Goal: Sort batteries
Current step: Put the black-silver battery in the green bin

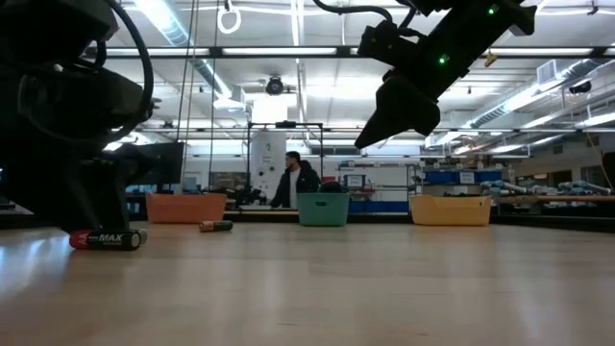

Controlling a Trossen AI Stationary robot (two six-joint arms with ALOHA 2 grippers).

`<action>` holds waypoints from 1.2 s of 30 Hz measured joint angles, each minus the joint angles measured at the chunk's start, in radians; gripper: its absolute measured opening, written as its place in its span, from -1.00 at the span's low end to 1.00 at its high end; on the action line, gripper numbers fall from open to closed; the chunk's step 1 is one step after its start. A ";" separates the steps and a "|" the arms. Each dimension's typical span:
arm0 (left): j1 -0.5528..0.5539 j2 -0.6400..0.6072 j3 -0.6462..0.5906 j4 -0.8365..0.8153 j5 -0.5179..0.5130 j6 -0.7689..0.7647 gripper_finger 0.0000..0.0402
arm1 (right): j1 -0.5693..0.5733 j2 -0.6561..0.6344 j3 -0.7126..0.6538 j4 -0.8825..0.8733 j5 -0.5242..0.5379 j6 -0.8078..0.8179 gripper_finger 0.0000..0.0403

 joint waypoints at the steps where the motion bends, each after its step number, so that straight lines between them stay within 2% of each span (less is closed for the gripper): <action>1: 0.000 0.001 0.000 0.003 0.000 0.001 -0.30 | 0.000 0.000 0.000 0.000 -0.001 0.000 -0.94; 9: 0.024 0.002 0.000 0.026 -0.012 0.014 -0.77 | 0.000 0.000 0.000 0.000 -0.001 0.000 -0.94; 15: 0.138 0.003 0.047 0.010 -0.002 0.046 -0.79 | 0.006 0.000 0.000 -0.004 -0.001 -0.005 -0.94; 20: 0.307 -0.002 0.160 0.014 0.037 0.141 -0.79 | 0.022 0.000 0.000 -0.013 0.002 -0.001 -0.94; 26: 0.569 0.001 0.291 0.026 0.070 0.193 -0.79 | 0.035 0.000 0.000 -0.068 0.034 0.043 -0.94; 31: 0.761 0.070 0.388 0.045 0.214 0.328 -0.79 | 0.035 0.000 0.000 -0.087 0.036 0.063 -0.94; 36: 0.902 0.239 0.560 0.008 0.359 0.445 -0.79 | 0.035 0.000 0.000 -0.084 0.037 0.062 -0.94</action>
